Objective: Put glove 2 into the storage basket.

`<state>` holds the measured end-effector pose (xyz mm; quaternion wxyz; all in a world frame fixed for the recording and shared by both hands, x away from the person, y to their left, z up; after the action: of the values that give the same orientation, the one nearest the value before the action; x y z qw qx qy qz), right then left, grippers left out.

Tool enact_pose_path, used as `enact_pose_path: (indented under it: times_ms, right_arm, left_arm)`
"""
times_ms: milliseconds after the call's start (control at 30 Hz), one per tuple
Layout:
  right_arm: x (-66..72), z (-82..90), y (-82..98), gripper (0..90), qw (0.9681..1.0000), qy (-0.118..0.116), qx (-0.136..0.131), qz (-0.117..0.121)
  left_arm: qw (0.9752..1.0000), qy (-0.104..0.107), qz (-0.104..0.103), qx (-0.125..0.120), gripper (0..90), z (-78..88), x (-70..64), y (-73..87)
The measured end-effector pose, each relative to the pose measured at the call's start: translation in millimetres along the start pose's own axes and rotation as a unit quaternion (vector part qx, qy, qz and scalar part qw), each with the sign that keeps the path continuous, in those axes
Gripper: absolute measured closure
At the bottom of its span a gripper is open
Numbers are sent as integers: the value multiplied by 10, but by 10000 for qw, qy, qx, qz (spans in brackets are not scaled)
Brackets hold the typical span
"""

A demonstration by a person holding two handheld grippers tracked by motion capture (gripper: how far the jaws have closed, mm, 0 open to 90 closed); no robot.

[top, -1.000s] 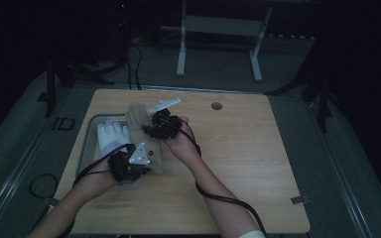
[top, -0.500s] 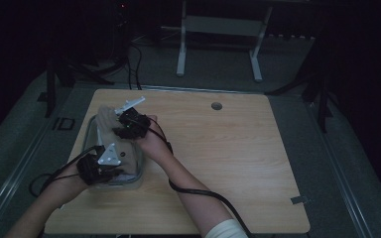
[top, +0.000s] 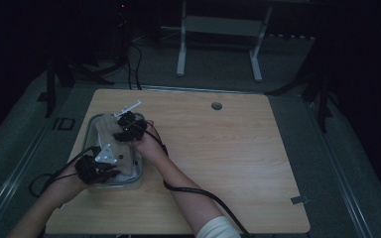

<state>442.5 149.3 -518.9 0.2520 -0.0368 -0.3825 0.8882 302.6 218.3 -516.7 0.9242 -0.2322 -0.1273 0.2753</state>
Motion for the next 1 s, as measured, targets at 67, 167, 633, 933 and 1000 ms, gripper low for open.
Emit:
enact_pose_path:
  times_ms: [67,167,633,933,1000]
  right_arm:
    - [-23,-8,14,632,9999,138,26,49]
    - [-82,8,19,600,9995,311,-1,47]
    - [-141,109,41,318,9990,435,-84,-60]
    - [-142,375,73,135,9995,258,-190,-1]
    - [-151,441,80,136,9992,303,-259,6]
  left_arm:
    - [10000,-2,15,-15,815,-13,5,-2]
    - [10000,0,57,-41,813,-25,17,-5]
    - [9996,105,205,-174,660,-45,13,-9]
    - [9947,-181,597,-813,160,155,18,-190]
    - [9926,-193,637,-1018,143,180,12,-222]
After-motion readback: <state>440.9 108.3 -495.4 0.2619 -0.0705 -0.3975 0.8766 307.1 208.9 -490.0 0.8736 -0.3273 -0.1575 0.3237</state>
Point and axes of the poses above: each handheld gripper's, and its own axes: z roughly backward along the jaws, y roughly out of its underside, x roughly to its left, the point moved 5 cm from there along -z, roughly forward along the jaws
